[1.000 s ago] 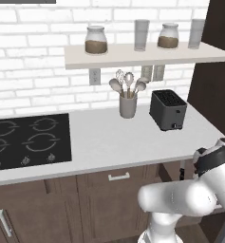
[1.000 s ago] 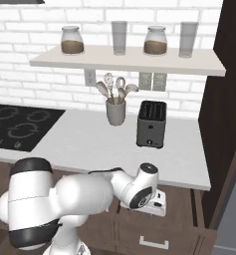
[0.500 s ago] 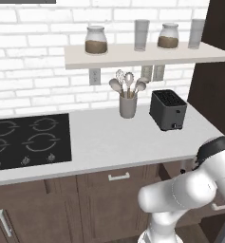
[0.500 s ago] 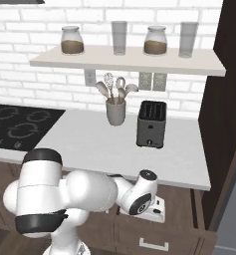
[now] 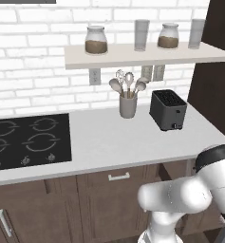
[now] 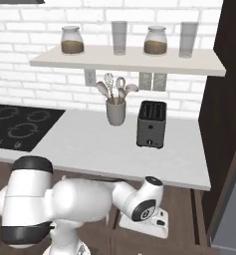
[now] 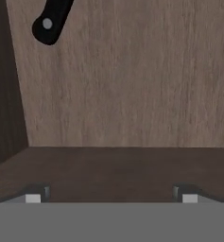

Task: Pick up the knife from the drawer and place it on the cutting board. Then place the meat from the plate to the cutting board.

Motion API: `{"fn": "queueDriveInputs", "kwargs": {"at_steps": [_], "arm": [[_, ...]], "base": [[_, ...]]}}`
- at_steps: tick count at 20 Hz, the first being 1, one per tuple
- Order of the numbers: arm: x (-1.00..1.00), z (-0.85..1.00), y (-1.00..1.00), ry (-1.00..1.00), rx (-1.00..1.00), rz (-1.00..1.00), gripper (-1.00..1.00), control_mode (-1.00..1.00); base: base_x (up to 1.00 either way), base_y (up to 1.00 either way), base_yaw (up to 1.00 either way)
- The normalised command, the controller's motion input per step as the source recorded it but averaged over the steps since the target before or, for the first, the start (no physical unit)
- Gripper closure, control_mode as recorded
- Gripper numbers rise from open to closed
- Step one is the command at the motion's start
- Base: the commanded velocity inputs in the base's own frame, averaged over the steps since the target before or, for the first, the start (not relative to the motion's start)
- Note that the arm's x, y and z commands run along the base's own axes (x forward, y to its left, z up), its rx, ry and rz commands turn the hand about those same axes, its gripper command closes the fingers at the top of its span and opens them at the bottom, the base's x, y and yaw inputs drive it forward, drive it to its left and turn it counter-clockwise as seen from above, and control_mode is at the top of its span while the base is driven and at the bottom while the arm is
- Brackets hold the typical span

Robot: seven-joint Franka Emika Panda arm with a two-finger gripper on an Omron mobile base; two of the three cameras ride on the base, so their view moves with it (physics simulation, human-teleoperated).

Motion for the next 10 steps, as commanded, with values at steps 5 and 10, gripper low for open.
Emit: {"fn": "queueDriveInputs", "kwargs": {"at_steps": [5, 10], "arm": [[-1.00, 0.00, 0.00, 0.04, 0.00, 0.06, -1.00, -1.00], [-0.47, 0.08, 0.00, 0.00, 0.00, 0.03, -1.00, -1.00]], "base": [[0.00, 0.00, 0.00], [0.00, 0.00, 0.00]]}}
